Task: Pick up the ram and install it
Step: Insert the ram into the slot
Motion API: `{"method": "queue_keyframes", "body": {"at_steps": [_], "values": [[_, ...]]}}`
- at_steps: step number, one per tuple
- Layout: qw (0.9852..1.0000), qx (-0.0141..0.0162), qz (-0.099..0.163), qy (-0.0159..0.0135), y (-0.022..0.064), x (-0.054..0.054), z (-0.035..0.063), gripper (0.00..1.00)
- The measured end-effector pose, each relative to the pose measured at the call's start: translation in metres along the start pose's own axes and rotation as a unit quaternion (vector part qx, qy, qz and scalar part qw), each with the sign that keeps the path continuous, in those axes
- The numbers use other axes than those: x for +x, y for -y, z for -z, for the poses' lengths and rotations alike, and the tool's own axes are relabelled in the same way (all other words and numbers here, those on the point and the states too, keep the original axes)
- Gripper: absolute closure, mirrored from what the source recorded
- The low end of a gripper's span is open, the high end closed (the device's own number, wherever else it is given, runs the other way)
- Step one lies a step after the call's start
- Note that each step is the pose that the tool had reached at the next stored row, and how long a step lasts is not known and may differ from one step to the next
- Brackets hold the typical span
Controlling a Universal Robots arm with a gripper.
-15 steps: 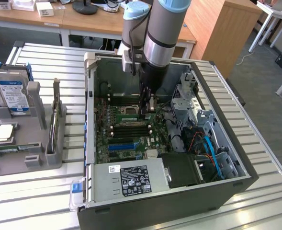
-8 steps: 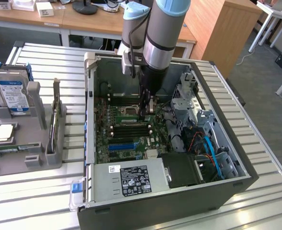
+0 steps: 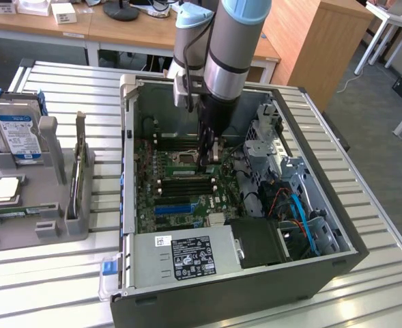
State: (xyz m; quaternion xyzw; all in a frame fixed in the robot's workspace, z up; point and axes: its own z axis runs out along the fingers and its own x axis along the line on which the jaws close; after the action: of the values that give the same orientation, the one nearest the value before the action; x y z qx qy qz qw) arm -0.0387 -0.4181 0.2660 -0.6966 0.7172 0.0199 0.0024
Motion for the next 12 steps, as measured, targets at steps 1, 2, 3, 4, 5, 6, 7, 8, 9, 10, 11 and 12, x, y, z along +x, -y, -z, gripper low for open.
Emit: {"method": "queue_keyframes", "body": {"at_steps": [1, 2, 3, 4, 5, 6, 7, 8, 9, 10, 11, 12], "values": [[1.0000, 0.0000, 0.000, -0.0001, 0.0000, 0.0000, -0.0005, 0.88], [1.0000, 0.0000, 0.000, 0.0000, 0.0000, 0.0000, -0.0011, 0.88], [1.0000, 0.0000, 0.000, 0.0000, 0.0000, 0.0001, -0.0016, 0.88], [1.0000, 0.0000, 0.000, -0.0001, 0.0001, 0.0001, -0.0021, 0.88], [1.0000, 0.0000, 0.000, 0.0000, 0.0001, 0.0001, -0.0027, 0.88], [1.0000, 0.0000, 0.000, -0.0001, 0.0001, 0.0001, -0.0032, 0.88], [1.0000, 0.0000, 0.000, -0.0001, 0.0001, 0.0002, -0.0036, 0.88], [1.0000, -0.0001, 0.000, -0.0002, 0.0001, 0.0002, -0.0037, 0.88], [1.0000, -0.0001, 0.000, -0.0002, 0.0000, 0.0002, -0.0036, 0.88], [1.0000, -0.0001, 0.000, -0.0002, 0.0001, 0.0002, -0.0037, 0.88], [1.0000, 0.0000, 0.000, -0.0001, 0.0001, 0.0002, -0.0038, 0.88], [1.0000, 0.0000, 0.000, -0.0001, 0.0001, 0.0001, -0.0038, 0.88]]}}
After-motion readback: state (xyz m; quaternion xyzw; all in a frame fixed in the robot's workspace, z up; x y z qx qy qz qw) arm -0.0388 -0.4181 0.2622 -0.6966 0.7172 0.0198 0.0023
